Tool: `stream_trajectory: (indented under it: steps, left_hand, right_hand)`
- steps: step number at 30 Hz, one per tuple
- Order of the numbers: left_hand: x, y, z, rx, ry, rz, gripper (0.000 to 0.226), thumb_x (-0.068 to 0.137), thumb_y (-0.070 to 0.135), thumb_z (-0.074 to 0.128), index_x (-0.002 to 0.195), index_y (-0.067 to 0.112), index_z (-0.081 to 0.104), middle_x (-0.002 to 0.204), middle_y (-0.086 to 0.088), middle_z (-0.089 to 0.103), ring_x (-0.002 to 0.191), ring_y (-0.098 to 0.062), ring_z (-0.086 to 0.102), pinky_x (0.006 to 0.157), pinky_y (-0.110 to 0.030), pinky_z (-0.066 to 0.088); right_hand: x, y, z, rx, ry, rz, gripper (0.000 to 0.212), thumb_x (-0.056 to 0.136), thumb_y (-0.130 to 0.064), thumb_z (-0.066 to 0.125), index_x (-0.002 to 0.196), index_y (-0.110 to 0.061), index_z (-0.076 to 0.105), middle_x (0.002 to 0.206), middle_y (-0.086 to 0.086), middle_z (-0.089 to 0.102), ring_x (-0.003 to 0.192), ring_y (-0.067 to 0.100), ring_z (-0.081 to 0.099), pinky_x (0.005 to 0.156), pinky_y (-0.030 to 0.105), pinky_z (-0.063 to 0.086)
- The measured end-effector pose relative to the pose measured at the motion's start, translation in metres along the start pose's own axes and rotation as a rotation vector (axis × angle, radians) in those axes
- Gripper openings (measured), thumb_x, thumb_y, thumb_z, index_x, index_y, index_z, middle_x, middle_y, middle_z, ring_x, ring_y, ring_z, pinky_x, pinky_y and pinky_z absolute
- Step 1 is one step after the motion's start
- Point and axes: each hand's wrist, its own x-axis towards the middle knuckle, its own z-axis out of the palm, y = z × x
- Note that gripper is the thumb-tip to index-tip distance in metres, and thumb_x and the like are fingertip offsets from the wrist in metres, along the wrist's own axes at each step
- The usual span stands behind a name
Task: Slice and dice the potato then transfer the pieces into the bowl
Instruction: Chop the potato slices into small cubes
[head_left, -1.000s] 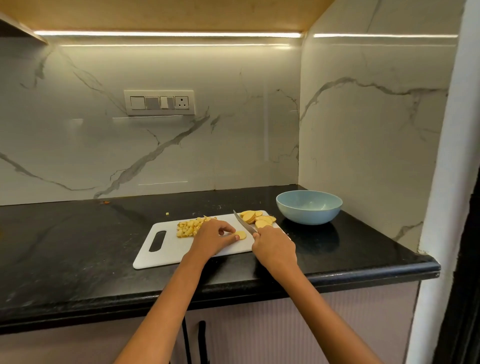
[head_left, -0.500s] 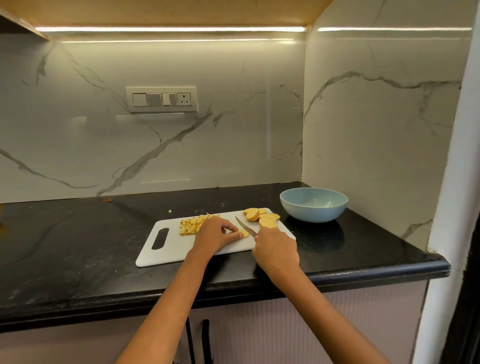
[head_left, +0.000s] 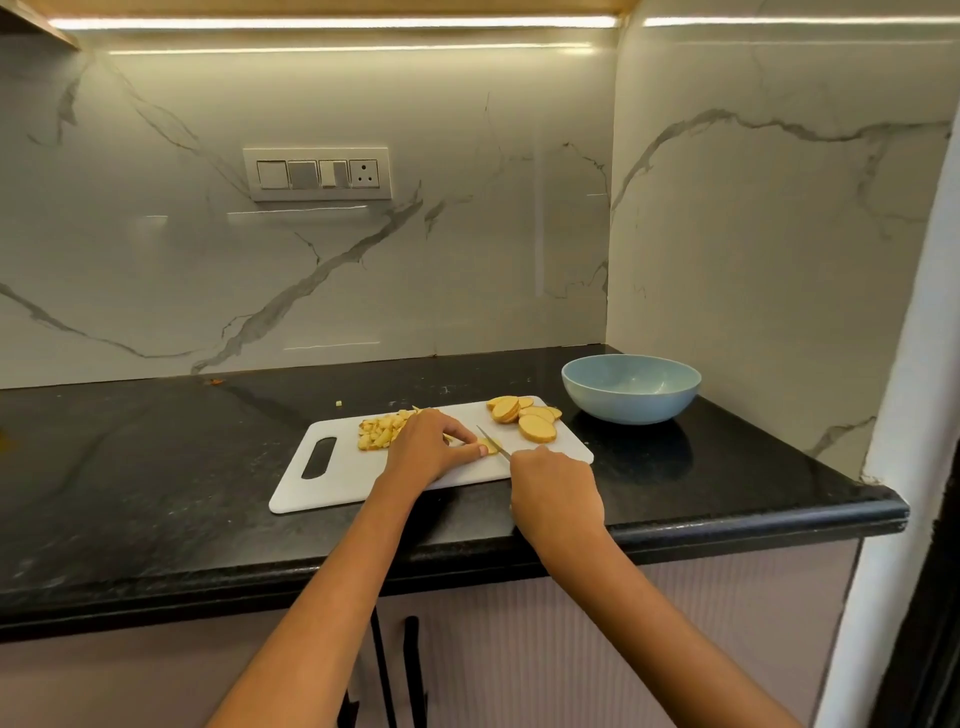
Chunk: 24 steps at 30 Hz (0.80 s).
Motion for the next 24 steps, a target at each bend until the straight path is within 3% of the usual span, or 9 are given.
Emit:
stream_trajectory:
  steps: [8,14,18,24]
  left_hand:
    - [-0.006,-0.001,0.0,-0.009,0.009,0.035,0.022,0.079,0.034,0.071,0.095,0.02,0.074,0.102,0.003,0.069,0.082,-0.007,0.052,0.07,-0.025,0.043]
    - [-0.006,-0.004,0.0,-0.05,0.067,0.063,0.02,0.087,0.012,0.062,0.106,0.013,0.071,0.112,-0.003,0.068,0.098,-0.012,0.058,0.084,-0.02,0.042]
    - [-0.006,-0.005,-0.001,-0.043,0.102,0.054,0.018,0.083,0.015,0.069,0.1,0.015,0.073,0.103,-0.001,0.069,0.085,-0.009,0.056,0.076,-0.021,0.043]
    - [-0.007,-0.003,0.0,0.01,0.067,0.075,0.011,0.082,0.019,0.07,0.091,0.018,0.075,0.094,0.0,0.07,0.084,-0.009,0.057,0.076,-0.025,0.047]
  right_hand:
    - [0.012,-0.002,0.002,0.036,0.037,0.032,0.027,0.098,-0.013,0.046,0.125,-0.01,0.052,0.118,0.009,0.058,0.103,0.02,0.06,0.085,0.028,0.047]
    - [0.011,0.014,0.007,0.208,0.046,0.136,0.02,0.098,-0.022,0.046,0.11,-0.011,0.058,0.101,0.005,0.061,0.087,0.016,0.058,0.072,0.025,0.042]
    - [0.01,0.01,0.007,0.198,0.026,0.097,0.022,0.096,-0.025,0.051,0.112,-0.011,0.058,0.102,0.006,0.062,0.09,0.016,0.06,0.075,0.025,0.046]
    - [0.009,0.009,0.004,0.152,0.009,0.051,0.022,0.097,-0.022,0.049,0.113,-0.01,0.058,0.102,0.007,0.062,0.089,0.017,0.061,0.073,0.025,0.046]
